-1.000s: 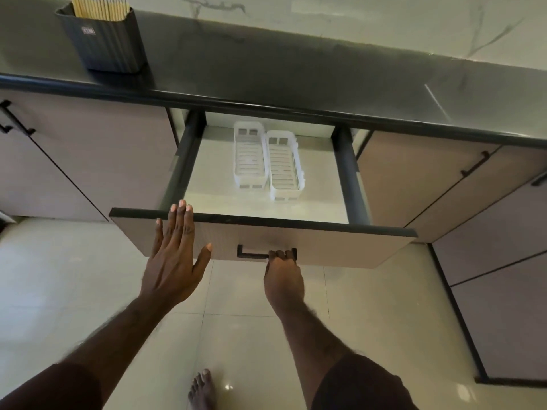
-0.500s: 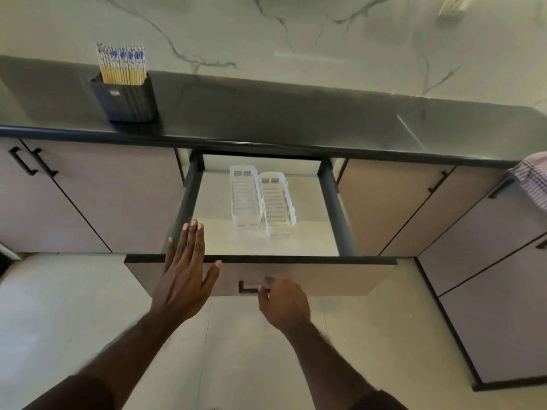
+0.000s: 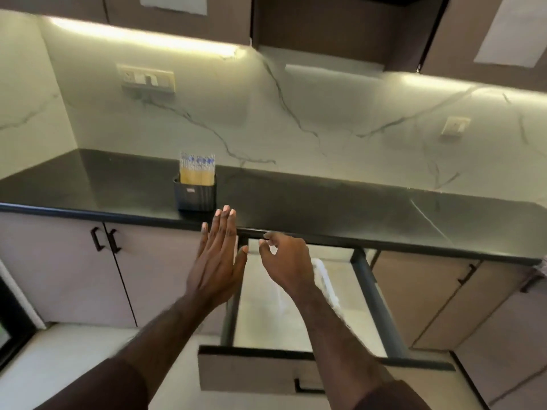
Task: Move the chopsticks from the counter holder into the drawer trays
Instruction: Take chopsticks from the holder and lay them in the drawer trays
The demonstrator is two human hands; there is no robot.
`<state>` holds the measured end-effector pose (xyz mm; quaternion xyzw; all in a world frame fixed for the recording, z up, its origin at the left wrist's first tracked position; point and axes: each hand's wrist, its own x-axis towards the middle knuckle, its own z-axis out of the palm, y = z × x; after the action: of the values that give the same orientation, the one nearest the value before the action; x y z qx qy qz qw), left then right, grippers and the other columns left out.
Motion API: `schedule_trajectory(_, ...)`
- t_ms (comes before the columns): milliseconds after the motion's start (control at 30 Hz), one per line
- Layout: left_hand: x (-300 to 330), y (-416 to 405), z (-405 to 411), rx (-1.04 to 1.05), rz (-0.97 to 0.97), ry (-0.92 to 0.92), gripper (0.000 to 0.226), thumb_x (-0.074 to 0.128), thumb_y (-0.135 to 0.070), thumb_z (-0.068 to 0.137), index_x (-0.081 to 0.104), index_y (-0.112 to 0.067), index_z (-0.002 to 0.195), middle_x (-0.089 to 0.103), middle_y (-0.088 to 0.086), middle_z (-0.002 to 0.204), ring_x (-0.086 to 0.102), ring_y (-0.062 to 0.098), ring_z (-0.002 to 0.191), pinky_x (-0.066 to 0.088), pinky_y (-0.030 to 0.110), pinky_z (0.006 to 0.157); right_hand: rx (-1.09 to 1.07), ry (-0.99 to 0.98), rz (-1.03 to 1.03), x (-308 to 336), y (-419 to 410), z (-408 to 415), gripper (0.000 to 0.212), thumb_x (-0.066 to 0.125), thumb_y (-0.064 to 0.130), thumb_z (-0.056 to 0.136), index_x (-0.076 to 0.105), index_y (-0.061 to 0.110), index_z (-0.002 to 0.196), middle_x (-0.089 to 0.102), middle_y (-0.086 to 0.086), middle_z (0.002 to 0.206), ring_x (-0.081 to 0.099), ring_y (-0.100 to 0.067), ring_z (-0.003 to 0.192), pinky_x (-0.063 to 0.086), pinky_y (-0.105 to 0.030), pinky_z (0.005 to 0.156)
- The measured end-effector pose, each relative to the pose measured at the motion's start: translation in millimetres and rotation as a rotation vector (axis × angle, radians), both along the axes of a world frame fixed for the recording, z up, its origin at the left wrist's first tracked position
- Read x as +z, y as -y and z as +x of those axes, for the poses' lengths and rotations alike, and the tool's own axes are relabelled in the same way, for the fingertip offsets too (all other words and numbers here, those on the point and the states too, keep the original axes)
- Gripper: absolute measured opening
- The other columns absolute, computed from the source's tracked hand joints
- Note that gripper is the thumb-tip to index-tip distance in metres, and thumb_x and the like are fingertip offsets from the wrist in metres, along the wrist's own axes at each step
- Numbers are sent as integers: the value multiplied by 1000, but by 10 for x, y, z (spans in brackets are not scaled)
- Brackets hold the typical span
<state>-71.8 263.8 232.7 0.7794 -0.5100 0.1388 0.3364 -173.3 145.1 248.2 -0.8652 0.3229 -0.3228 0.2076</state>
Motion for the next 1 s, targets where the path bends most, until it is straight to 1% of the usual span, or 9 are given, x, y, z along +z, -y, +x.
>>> schedule_trajectory(100,180,-167,693,-16,-54,-3,66,29,-31,99,-9,-13,150,-12,3,159,-15,13,147,-5,37,121,23,-10,-100,189,-135,643,36,54,44,88,70,21,110,75,2,102,69,-18,93,51,-28,78)
schedule_trajectory(200,323,-356,1405,-27,-32,15,66,26,-34,99,-10,-15,151,-13,5,160,-18,10,147,-6,37,121,40,-37,-144,353,-280,1288,33,53,43,89,69,21,106,75,1,98,69,-19,89,51,-30,76)
schedule_trajectory(267,417,-449,1860,-31,-17,40,66,24,-37,99,-10,-15,152,-14,4,160,-20,8,146,-7,36,121,30,-22,-132,441,-337,1701,30,54,42,91,68,21,106,75,2,96,68,-17,85,50,-28,72)
schedule_trajectory(367,534,-500,2418,-31,-6,52,67,24,-38,99,-12,-17,151,-15,1,160,-21,8,145,-9,34,120,20,-6,-87,516,-367,2205,32,56,42,92,66,23,115,73,5,101,63,-7,82,43,-20,69)
schedule_trajectory(467,546,-446,2879,-31,-3,39,67,24,-39,99,-15,-20,149,-18,-1,159,-22,7,144,-11,33,119,35,-9,-54,537,-321,2663,36,59,39,92,63,21,122,72,4,108,66,-7,84,49,-19,73)
schedule_trajectory(600,435,-227,3348,-68,-1,9,65,23,-37,99,-19,-25,147,-18,-3,158,-24,4,143,-11,32,119,46,-46,-64,476,-128,3197,39,59,37,92,58,23,129,71,3,111,64,-4,74,56,-23,70)
schedule_trajectory(733,290,125,3818,-78,-12,25,65,26,-35,100,-18,-27,147,-16,-4,159,-23,3,143,-9,32,119,32,-46,-69,308,225,3742,38,59,38,92,58,25,128,70,2,112,64,-5,74,56,-20,66)
schedule_trajectory(867,130,629,4337,-40,25,39,61,30,-35,102,-9,-26,149,-13,-4,159,-22,6,144,-6,35,119,51,-33,-10,114,686,4306,36,60,35,92,59,25,127,71,1,111,67,-6,77,60,-26,70)
schedule_trajectory(1000,-54,1267,4803,29,63,-100,57,35,-28,103,5,-20,151,-5,1,160,-14,12,146,1,38,121,54,-54,54,-89,1132,4793,34,60,35,93,61,23,125,71,2,107,62,-2,81,50,-15,71)
